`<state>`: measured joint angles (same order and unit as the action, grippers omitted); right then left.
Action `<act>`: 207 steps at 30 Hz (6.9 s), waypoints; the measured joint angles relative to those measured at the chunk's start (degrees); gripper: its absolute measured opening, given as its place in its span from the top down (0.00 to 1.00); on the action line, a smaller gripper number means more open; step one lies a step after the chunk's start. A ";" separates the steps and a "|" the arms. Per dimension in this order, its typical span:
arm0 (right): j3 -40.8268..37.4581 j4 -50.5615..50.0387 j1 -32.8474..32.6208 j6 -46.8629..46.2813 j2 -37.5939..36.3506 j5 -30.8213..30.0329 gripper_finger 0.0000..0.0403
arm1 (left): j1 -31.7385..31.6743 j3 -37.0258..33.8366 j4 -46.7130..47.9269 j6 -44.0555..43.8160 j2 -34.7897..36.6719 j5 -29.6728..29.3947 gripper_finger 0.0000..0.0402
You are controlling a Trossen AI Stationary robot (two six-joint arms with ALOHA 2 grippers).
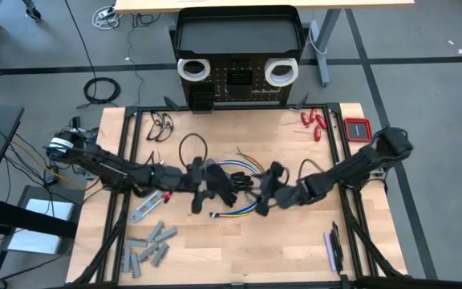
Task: Hang tools onto peg board
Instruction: Put the terminal block into the black bin on the peg board
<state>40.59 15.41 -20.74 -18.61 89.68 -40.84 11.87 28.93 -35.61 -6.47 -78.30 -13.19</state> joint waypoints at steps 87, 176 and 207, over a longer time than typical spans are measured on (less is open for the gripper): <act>17.57 57.72 -4.89 24.86 29.36 -6.40 0.29 | 18.53 13.83 1.10 -12.73 0.91 -43.72 0.71; 52.69 -32.82 39.12 102.21 11.42 -25.60 0.85 | 21.45 13.88 40.30 -16.10 6.80 -49.66 0.71; 52.64 -44.70 28.54 74.25 1.69 -17.07 0.54 | 21.23 25.24 76.44 -32.95 8.39 -32.57 0.69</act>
<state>93.23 -29.29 7.80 55.64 91.38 -57.91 33.10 54.17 40.83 -39.42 -69.91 -45.77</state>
